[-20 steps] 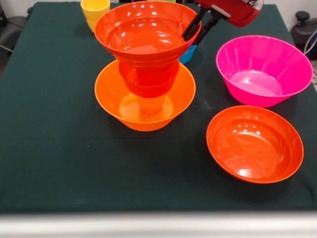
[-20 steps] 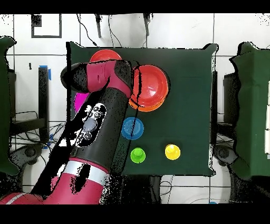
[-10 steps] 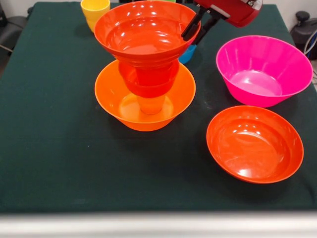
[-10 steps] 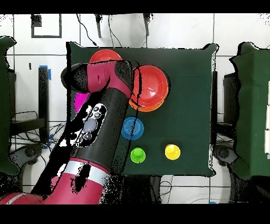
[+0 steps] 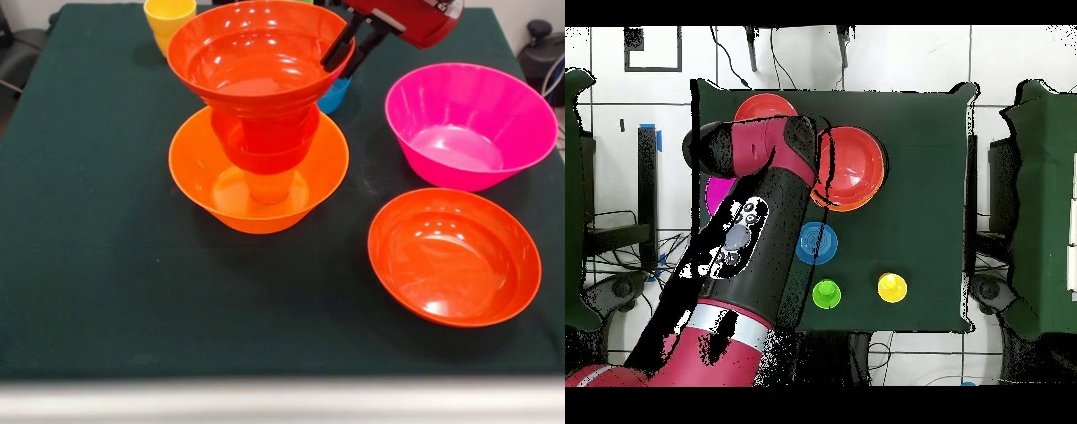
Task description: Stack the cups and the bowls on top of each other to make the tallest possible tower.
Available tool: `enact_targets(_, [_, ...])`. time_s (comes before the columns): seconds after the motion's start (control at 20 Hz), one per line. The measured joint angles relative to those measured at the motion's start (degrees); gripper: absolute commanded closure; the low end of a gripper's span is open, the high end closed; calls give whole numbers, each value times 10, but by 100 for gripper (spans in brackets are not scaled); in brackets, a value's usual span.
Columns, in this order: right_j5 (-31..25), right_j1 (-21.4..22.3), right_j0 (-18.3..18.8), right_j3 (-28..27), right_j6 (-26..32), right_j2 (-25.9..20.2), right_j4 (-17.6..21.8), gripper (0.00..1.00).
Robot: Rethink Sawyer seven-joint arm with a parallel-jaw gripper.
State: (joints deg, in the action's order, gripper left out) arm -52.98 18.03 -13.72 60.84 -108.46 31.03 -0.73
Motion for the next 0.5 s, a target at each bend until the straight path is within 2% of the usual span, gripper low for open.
enact_targets(0.1, [0, 0, 0, 0, 0, 0, 0, 100])
enact_targets(0.15, [0, 0, 0, 0, 0, 0, 0, 0])
enact_targets(0.5, [0, 0, 0, 0, 0, 0, 0, 0])
